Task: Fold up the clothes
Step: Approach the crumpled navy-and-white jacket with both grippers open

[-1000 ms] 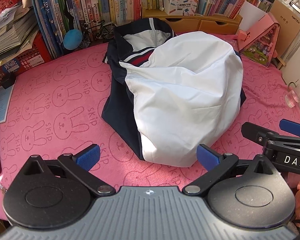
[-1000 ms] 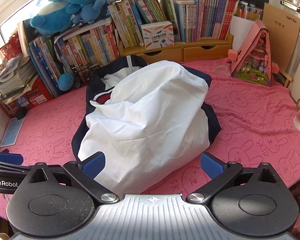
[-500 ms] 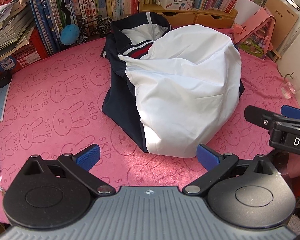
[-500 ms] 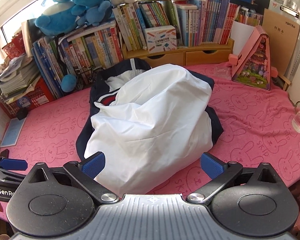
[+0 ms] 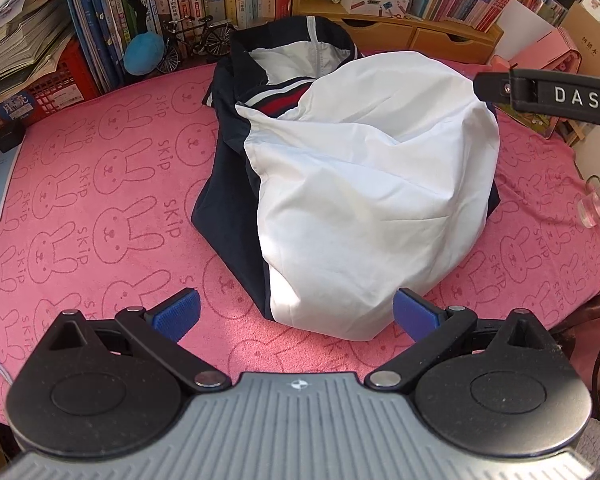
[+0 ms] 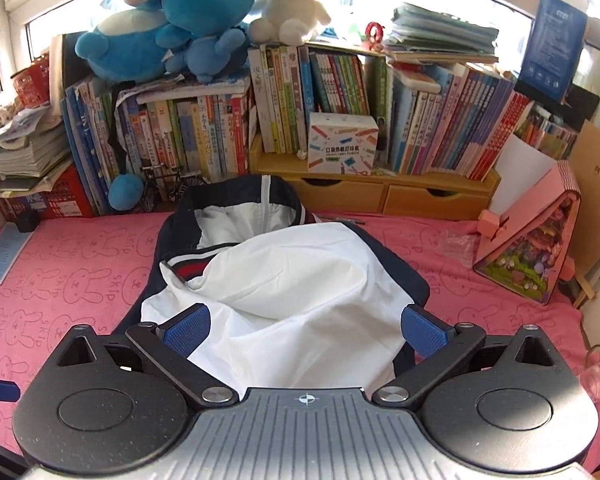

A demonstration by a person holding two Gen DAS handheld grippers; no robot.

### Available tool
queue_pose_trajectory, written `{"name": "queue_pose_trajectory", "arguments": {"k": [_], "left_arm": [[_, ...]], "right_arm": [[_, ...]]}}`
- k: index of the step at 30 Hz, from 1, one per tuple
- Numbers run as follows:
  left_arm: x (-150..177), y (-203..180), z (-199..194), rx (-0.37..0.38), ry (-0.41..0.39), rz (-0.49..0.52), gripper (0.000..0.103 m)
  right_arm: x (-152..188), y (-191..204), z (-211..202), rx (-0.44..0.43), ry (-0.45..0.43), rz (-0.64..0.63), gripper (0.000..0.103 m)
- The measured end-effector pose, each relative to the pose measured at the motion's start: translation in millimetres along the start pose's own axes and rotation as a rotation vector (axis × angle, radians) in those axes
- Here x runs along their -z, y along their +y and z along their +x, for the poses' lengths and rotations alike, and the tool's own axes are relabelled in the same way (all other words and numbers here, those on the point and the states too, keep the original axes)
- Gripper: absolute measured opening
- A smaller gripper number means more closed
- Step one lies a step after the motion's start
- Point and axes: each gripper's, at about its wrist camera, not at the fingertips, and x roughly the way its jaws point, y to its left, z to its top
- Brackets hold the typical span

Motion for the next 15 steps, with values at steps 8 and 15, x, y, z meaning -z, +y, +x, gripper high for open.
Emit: {"name": "queue_pose_trajectory", "arguments": {"k": [8, 15], "left_arm": [[-12, -9, 2, -0.048, -0.003, -0.057, 0.103], [-20, -1, 1, -0.101, -0.01, -0.148, 0.103]], "right_arm": [[-27, 25, 102, 0.006, 0.1, -0.158, 0.103], [30, -13, 164, 0.009, 0.347, -0.138, 0.019]]}}
